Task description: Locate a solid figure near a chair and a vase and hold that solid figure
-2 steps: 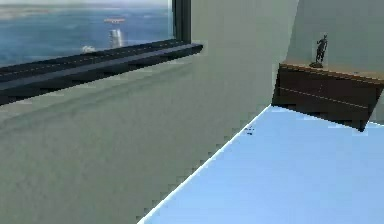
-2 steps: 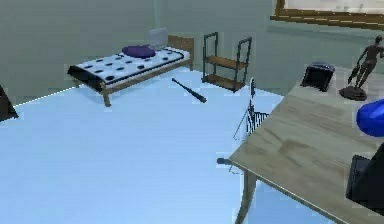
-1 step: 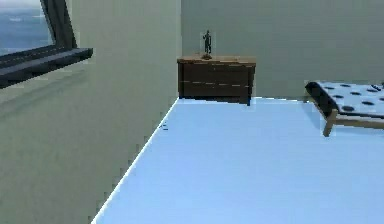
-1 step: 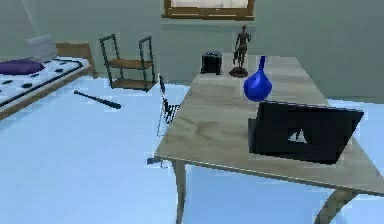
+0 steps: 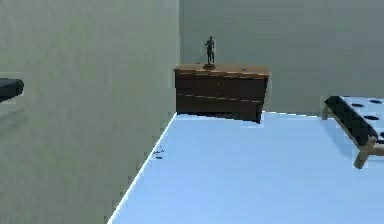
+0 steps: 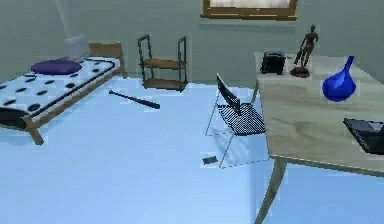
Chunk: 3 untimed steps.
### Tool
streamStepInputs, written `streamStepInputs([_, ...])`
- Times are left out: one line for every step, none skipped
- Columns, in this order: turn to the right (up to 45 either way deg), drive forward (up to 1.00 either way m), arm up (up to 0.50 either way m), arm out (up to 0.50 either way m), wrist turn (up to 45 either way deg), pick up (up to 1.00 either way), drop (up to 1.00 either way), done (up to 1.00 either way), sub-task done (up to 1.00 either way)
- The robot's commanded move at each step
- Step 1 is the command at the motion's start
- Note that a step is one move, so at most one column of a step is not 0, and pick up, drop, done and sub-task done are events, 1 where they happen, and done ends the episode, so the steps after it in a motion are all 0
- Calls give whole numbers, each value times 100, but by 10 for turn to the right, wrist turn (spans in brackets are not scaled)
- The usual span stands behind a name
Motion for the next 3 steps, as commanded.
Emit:
streamStepInputs([450,0,0,0,0,0,0,0,0])
streamStepInputs([330,0,0,0,0,0,0,0,0])
streamStepInputs([30,0,0,0,0,0,0,0,0])
